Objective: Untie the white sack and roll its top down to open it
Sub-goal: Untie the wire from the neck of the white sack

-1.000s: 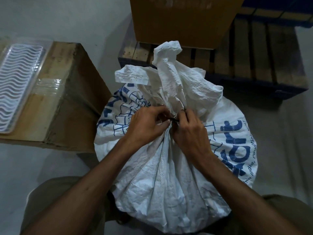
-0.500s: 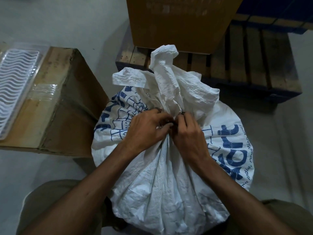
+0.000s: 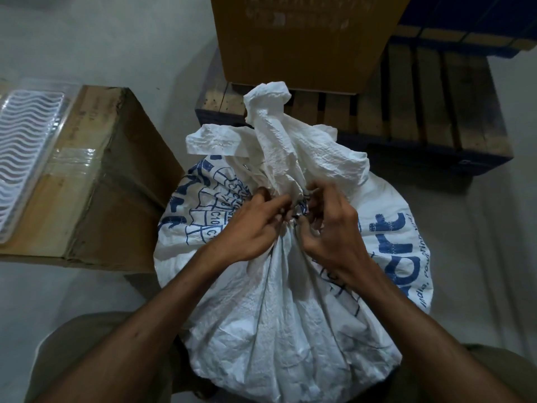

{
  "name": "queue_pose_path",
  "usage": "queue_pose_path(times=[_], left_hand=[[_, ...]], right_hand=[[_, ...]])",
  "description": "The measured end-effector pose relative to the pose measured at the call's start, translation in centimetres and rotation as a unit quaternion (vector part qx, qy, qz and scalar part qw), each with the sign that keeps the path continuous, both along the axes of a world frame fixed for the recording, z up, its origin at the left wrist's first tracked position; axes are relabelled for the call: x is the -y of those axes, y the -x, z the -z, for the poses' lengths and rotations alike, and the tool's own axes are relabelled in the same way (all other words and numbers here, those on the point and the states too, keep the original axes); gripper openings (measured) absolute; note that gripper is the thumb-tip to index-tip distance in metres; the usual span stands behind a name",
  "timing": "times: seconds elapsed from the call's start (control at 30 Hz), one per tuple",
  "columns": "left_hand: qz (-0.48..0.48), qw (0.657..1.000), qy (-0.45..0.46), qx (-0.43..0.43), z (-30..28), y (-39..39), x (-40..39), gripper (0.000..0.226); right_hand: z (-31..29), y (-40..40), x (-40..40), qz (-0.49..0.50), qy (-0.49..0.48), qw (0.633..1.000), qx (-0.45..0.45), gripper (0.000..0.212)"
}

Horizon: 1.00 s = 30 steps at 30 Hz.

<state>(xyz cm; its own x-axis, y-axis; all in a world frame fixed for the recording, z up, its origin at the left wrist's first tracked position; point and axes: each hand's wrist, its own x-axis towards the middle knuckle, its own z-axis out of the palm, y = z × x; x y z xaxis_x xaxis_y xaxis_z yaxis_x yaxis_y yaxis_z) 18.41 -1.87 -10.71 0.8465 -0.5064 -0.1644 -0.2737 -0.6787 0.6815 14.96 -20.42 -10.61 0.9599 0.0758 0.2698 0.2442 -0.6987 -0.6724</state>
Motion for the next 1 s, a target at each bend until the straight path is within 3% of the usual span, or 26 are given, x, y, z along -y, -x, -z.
queue_pose_path(times=[0.13,0.23,0.4,0.47,0.6,0.77,0.87,0.93,1.0], left_hand=[[-0.013,0.999,0.04,-0.017,-1.0,-0.2,-0.6,0.011],[-0.066,0.994,0.085,-0.03,-1.5,-0.3,-0.7,0.011],[-0.198,0.969,0.132,-0.062,-2.0,-0.4,-0.9,0.005],[-0.221,0.968,0.102,-0.062,-2.3,-0.4,-1.4,0.004],[-0.127,0.991,-0.044,-0.024,-2.5,-0.3,-2.0,0.015],[-0.042,0.975,0.12,-0.184,-3.6,-0.6,-2.1,0.018],[-0.087,0.951,0.191,-0.227,-4.0,-0.7,-2.7,0.037],[-0.121,0.97,0.151,-0.145,-3.3,-0.7,-2.9,0.038],[-0.102,0.994,0.042,-0.011,-2.0,-0.6,-2.7,0.029]], right_hand=[[0.0,-0.3,0.3,-0.001,-0.009,1.0,-0.018,0.04],[0.3,0.1,0.2,-0.02,0.026,0.999,-0.004,0.024],[0.9,0.9,-0.7,-0.027,0.111,0.993,-0.004,0.015],[1.0,1.0,-1.0,-0.018,0.139,0.99,-0.003,0.015],[1.0,1.2,-1.7,-0.004,0.183,0.983,0.006,0.018],[1.0,0.9,-1.8,0.007,0.167,0.986,-0.009,0.016],[1.2,0.8,-1.6,0.009,0.163,0.986,-0.032,0.015],[1.2,0.7,-1.7,0.012,0.157,0.987,-0.042,0.013],[1.2,0.6,-1.9,0.013,0.157,0.986,-0.051,0.011]])
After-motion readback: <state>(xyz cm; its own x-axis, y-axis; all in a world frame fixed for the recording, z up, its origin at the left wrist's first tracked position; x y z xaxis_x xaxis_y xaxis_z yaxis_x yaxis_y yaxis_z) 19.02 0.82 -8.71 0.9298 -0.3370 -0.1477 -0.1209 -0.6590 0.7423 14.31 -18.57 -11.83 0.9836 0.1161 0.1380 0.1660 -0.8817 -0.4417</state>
